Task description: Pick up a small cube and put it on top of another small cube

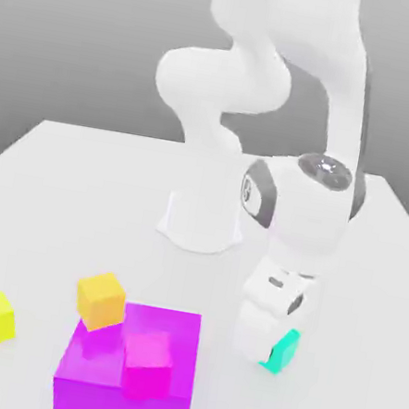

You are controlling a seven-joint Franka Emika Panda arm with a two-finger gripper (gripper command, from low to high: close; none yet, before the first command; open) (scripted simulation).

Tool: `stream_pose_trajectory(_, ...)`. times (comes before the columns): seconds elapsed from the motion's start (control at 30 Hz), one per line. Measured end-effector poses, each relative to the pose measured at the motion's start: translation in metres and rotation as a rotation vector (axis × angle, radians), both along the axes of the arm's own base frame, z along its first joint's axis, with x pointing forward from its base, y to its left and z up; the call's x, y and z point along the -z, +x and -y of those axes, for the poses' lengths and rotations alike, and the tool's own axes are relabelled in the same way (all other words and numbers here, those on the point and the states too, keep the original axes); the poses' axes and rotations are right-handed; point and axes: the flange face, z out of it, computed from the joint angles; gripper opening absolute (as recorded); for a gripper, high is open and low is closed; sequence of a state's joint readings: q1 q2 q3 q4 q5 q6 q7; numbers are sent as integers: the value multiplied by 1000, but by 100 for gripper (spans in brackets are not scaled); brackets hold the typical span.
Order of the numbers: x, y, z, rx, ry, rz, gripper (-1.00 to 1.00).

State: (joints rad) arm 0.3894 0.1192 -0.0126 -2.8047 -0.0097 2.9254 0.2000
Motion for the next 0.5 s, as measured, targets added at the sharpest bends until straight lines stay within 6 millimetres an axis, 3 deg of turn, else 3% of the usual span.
stream_pose_trajectory(0.07, -17, 0, 3, 3, 2, -2, -100)
stream_pose_trajectory(0.13, -36, 15, 30, -3, 6, -3, -100)
stream_pose_trajectory(0.33, -97, 46, 134, -80, 11, 1, -100)
stream_pose_trajectory(0.5, -140, 37, 237, -121, 6, -3, -100)
